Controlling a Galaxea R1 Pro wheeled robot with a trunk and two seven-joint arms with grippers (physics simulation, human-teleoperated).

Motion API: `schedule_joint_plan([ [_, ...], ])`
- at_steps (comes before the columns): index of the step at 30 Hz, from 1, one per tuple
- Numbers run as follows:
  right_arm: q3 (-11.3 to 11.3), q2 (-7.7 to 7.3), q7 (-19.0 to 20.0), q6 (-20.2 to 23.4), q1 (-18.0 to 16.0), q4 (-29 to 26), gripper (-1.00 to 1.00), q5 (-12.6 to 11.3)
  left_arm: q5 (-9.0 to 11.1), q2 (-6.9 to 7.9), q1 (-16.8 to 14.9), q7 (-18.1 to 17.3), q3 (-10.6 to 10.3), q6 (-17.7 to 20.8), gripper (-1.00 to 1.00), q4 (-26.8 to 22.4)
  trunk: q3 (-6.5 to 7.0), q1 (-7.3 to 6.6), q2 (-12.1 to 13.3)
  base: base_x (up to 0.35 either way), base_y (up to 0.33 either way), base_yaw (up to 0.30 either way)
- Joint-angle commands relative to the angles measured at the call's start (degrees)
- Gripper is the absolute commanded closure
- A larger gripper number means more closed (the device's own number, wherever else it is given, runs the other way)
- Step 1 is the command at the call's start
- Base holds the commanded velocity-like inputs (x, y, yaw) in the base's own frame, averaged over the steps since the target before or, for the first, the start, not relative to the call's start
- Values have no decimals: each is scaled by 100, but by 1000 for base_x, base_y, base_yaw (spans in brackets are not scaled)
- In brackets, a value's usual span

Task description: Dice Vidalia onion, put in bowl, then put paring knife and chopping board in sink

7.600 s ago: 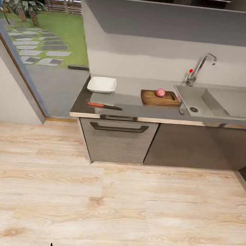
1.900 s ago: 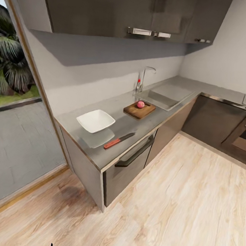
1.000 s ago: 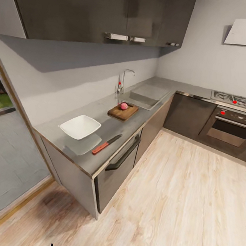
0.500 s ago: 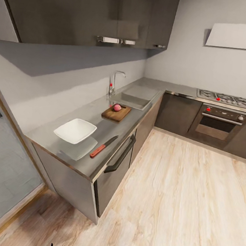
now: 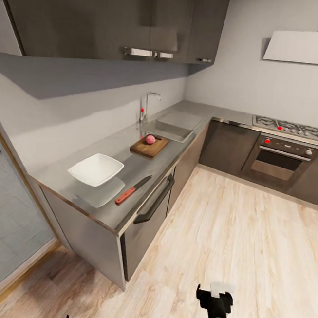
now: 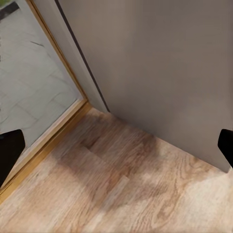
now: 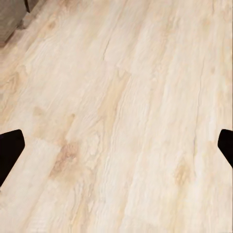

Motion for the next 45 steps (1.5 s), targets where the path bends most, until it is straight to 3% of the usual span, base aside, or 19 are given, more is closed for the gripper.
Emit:
schedule_joint_plan([
  [1, 21, -7, -108, 117, -1, -157, -100, -36, -35, -1, -10, 60, -32, -17, -100, 21, -7, 1, -4, 0, 81, 0],
  [2, 20, -6, -221, 299, -1, -499, -100, -35, -35, -1, -10, 60, -32, -17, -100, 19, -7, 1, -4, 0, 139, 0],
  [3, 18, -5, -561, 987, -13, -1467, -100, -34, -35, -1, -10, 60, -32, -17, -100, 21, -7, 1, -4, 0, 251, 0],
  [9, 15, 21, -1056, 2325, -95, -2900, -100, -34, -35, -1, -10, 60, -32, -17, -100, 20, -7, 1, -4, 0, 280, 0],
  [13, 18, 116, -1353, 2800, -371, -3515, -100, -34, -35, -1, -10, 60, -33, -17, -100, 19, -7, 1, -4, 0, 296, 0],
  [17, 19, 436, -1849, 3415, -1149, -3729, -100, -26, -35, -1, -10, 60, -32, -17, -100, 21, -7, 1, -4, 0, 298, 0],
  [21, 24, 750, -2238, 3494, -1564, -3742, -100, -19, -34, -1, -10, 60, -32, -17, -100, 21, -7, 1, -4, 0, 299, 0],
  [27, 36, 962, -2449, 3605, -1708, -3740, -100, -16, -34, -1, -10, 60, -32, -17, -100, 20, -7, 1, -4, 0, 299, 0],
  [34, 45, 1034, -2468, 3647, -1723, -3738, -100, -30, -34, -1, -10, 60, -32, -17, -100, 19, -7, 1, -4, 85, 263, 0],
  [45, 51, 1039, -2468, 3647, -1723, -3730, -100, -34, -35, -1, -10, 60, -32, -17, -100, 20, -7, 1, -4, 77, 31, 0],
])
